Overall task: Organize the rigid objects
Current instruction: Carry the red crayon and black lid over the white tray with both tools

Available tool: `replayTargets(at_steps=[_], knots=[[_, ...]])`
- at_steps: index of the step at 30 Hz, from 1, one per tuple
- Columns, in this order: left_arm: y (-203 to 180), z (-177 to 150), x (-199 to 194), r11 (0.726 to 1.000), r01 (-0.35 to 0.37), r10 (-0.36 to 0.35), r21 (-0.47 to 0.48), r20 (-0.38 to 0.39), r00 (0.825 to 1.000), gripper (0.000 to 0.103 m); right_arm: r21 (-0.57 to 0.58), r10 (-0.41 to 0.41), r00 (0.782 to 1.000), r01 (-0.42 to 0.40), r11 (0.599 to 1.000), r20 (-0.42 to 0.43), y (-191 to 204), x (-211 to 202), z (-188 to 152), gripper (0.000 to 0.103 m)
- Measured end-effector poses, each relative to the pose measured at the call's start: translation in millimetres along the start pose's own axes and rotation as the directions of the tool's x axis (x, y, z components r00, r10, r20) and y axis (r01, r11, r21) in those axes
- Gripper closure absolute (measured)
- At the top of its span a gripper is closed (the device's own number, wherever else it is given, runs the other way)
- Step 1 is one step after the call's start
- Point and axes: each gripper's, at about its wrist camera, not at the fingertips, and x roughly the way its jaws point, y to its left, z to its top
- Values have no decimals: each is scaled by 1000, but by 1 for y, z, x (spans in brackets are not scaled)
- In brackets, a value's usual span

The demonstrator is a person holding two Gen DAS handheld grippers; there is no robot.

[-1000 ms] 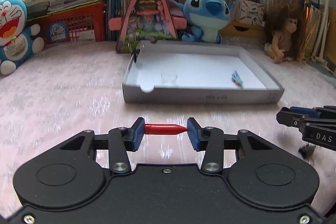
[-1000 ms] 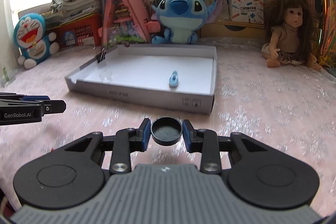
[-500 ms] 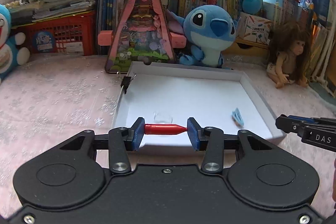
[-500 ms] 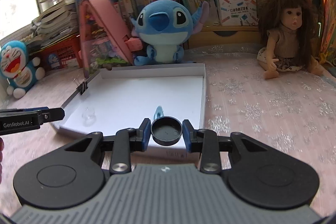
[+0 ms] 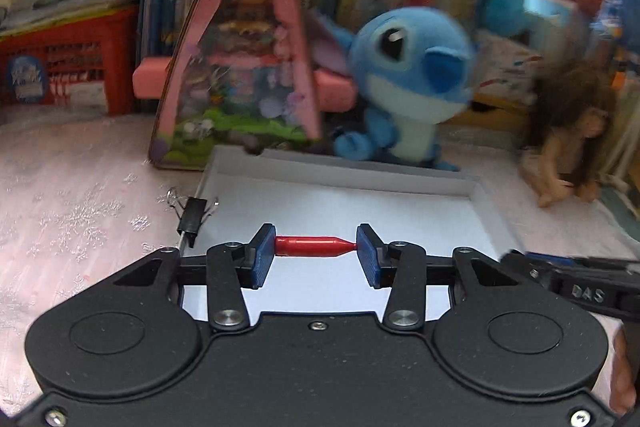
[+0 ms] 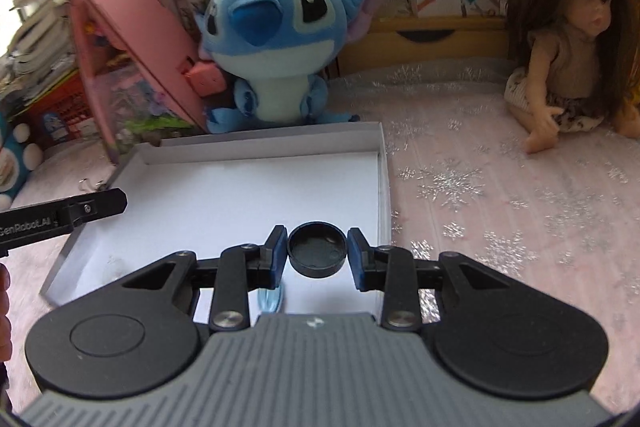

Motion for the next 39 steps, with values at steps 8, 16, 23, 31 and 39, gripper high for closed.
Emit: replayTargets(at_steps=[8, 16, 23, 31, 39], knots=[[2, -5, 46, 997, -72, 74, 23, -89, 993, 61, -46, -47, 998, 45, 998, -35, 12, 33, 3, 65], [3, -11, 49, 994, -92, 97, 59, -83, 992, 61, -65, -46, 997, 42, 997, -61, 20, 43, 1, 65], [0, -14, 49, 990, -109, 114, 88, -60, 992, 61, -83, -54, 997, 49, 995, -57, 22, 45, -3, 65], [-5, -17, 47, 986, -109, 116, 123, -51, 992, 61, -106, -60, 997, 56, 993, -41, 26, 43, -6, 62], [-12, -20, 37, 983, -103, 107, 150, -21, 994, 59, -116, -58, 998, 55, 992, -21, 29, 36, -9, 48]])
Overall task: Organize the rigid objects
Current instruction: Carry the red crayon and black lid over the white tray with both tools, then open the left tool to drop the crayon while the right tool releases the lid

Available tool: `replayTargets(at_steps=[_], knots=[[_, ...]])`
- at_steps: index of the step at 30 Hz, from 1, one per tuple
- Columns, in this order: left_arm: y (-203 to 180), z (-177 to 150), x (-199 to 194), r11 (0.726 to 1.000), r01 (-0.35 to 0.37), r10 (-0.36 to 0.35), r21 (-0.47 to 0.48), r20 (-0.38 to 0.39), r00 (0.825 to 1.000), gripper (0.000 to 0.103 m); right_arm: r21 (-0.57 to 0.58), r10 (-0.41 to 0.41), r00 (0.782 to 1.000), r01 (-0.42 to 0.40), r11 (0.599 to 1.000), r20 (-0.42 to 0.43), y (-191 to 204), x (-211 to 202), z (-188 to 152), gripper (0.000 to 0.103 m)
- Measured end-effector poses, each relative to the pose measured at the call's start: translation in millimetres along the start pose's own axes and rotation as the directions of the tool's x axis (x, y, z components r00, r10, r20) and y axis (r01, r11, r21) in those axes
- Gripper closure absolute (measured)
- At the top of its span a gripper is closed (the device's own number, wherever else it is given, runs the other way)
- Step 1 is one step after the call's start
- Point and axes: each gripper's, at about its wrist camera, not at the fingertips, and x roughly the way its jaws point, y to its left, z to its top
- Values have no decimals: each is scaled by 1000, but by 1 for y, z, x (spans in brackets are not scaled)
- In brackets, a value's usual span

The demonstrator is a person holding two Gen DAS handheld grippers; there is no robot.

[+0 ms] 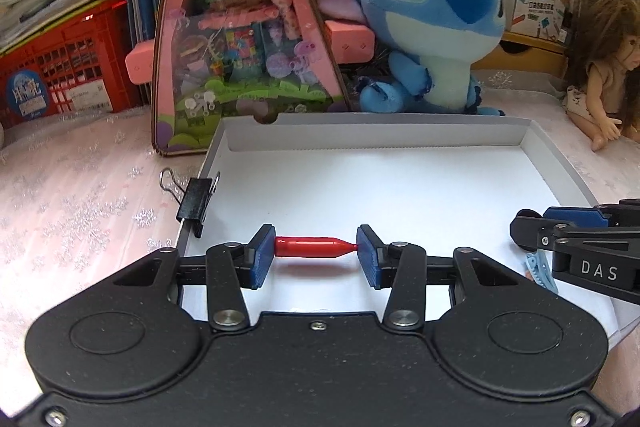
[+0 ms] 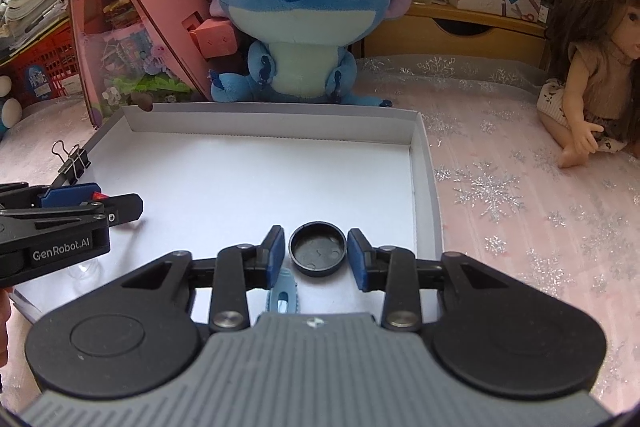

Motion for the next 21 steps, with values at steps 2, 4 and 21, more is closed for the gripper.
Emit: replayTargets(at_steps=[2, 4, 21], knots=[[-1, 1, -3, 1000, 3, -3, -2, 5, 1000, 52, -7, -1, 1000, 1, 1000, 9, 1, -3, 0, 48], [0, 2, -7, 1000, 11, -11, -14, 9, 1000, 50, -6, -1, 1000, 1, 1000, 16, 1, -7, 0, 45], [-7, -21, -73, 998, 55, -54, -15, 98, 994, 23, -54, 55, 989, -48, 997, 138, 6, -67, -23, 19]])
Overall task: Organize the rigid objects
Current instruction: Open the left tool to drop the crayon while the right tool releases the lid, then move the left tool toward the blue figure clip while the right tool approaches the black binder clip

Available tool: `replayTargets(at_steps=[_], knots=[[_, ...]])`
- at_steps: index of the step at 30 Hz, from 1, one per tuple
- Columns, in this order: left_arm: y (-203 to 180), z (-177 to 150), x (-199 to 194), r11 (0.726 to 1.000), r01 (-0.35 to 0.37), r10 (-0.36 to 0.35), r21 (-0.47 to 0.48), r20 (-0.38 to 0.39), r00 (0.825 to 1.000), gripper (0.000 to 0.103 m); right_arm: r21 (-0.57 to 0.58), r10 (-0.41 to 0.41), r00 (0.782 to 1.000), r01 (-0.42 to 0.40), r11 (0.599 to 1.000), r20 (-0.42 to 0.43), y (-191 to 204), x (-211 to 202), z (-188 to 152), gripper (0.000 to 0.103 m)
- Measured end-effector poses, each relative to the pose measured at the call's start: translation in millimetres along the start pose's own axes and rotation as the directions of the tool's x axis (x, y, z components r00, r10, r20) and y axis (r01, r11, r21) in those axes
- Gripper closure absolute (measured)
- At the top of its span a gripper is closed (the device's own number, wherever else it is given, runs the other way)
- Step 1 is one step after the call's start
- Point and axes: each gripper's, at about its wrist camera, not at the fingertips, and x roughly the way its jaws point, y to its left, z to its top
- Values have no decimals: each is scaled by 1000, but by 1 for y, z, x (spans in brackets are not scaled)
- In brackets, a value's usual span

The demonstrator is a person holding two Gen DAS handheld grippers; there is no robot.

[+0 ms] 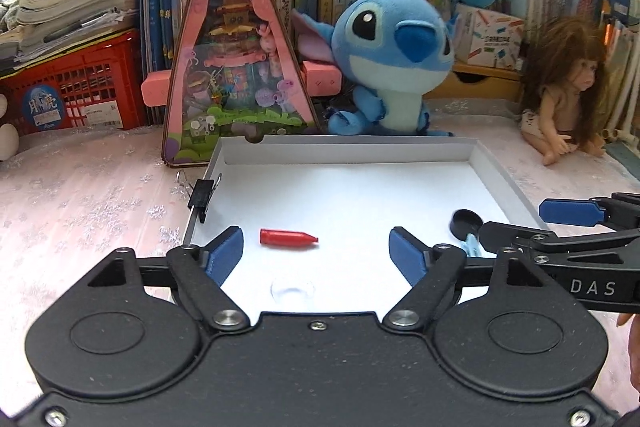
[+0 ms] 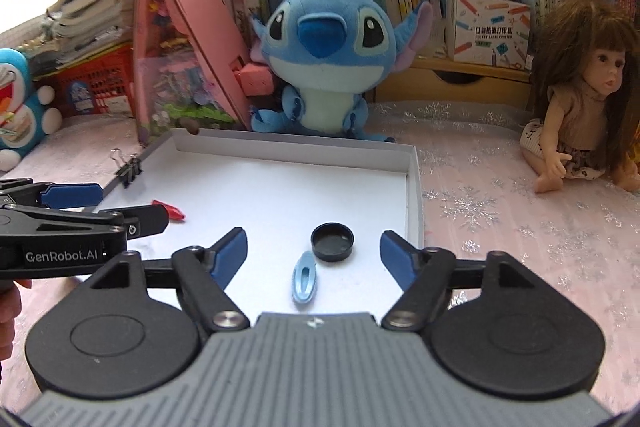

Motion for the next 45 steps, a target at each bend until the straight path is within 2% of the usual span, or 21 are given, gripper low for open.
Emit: replayTargets(at_steps=[14, 25, 37, 43, 44, 45], knots=[[-12, -46, -54, 999, 41, -41, -15, -13, 999, 19, 4, 66, 995, -66, 998, 76, -7, -54, -36, 14], [-28, -92, -93, 996, 86, -86, 26, -17, 996, 18, -51, 56, 989, -50, 997, 140, -6, -92, -76, 11], [-23, -136, -125, 994, 105, -104, 17, -37, 994, 18, -47, 7, 989, 0, 999, 150, -9, -118, -120, 11], [-24, -153, -144, 984, 168, -166, 57, -49, 985, 28, -51, -12, 988, 20, 999, 152, -8, -127, -139, 11], [-25, -156, -147, 985, 162, -160, 65, -45, 986, 32, -50, -16, 988, 23, 998, 153, -8, -128, -141, 11], [-25, -158, -150, 986, 154, -151, 70, -41, 988, 40, -47, -17, 988, 24, 999, 152, -8, -129, -144, 11]])
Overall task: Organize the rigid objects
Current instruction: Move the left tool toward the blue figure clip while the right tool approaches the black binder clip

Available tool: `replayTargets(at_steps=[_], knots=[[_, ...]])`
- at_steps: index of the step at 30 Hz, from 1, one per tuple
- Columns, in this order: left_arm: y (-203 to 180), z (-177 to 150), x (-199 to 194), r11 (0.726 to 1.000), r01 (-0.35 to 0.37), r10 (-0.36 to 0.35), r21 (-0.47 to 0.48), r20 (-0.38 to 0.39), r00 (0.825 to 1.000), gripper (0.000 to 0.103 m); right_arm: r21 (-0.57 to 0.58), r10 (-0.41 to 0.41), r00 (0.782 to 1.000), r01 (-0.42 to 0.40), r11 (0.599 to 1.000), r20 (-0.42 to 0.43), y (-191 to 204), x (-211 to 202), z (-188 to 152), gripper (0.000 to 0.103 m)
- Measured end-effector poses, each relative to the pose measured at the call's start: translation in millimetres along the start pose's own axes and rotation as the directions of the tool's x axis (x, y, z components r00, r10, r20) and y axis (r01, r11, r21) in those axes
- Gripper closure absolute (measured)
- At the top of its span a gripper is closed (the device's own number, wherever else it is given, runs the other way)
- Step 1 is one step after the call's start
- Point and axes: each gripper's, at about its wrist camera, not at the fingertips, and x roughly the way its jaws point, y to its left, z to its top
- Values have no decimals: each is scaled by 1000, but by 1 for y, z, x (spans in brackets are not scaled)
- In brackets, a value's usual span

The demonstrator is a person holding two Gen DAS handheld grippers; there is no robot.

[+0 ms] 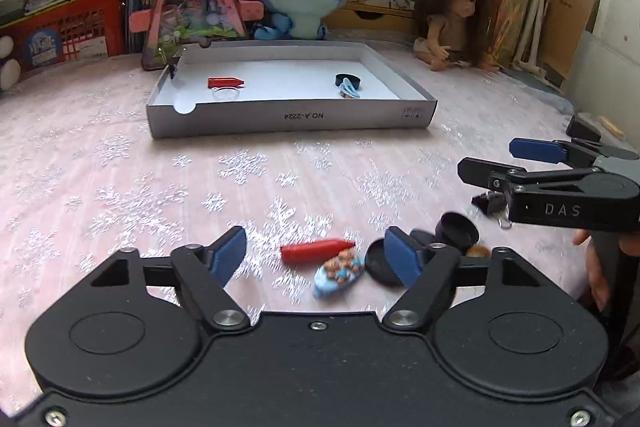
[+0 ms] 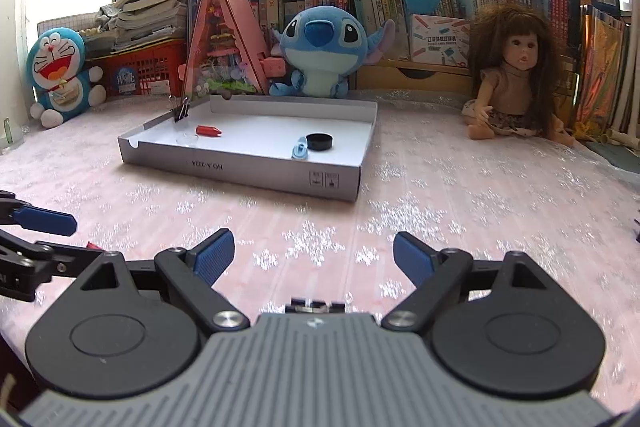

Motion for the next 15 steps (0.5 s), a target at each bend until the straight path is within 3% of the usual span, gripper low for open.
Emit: replayTargets(at_steps=[2, 6, 10, 12, 15], knots=[[-1, -3, -3, 1000, 4, -4, 1, -8, 1000, 59, 8, 1, 1000, -1, 1000, -4, -1, 0, -3, 11], [0, -7, -5, 999, 40, -40, -4, -37, 999, 73, 20, -3, 1000, 4, 1000, -7, -3, 0, -6, 11], [-2, -10, -5, 998, 64, -63, 10, -52, 997, 73, 10, -9, 1000, 9, 1000, -3, -4, -2, -7, 11], [-3, -11, -2, 998, 67, -67, 10, -60, 996, 81, 1, -8, 1000, 8, 1000, -7, -3, -3, -8, 11], [-5, -10, 2, 998, 59, -58, 15, -54, 997, 82, -17, -1, 1000, 0, 1000, -25, -3, -4, -9, 11]])
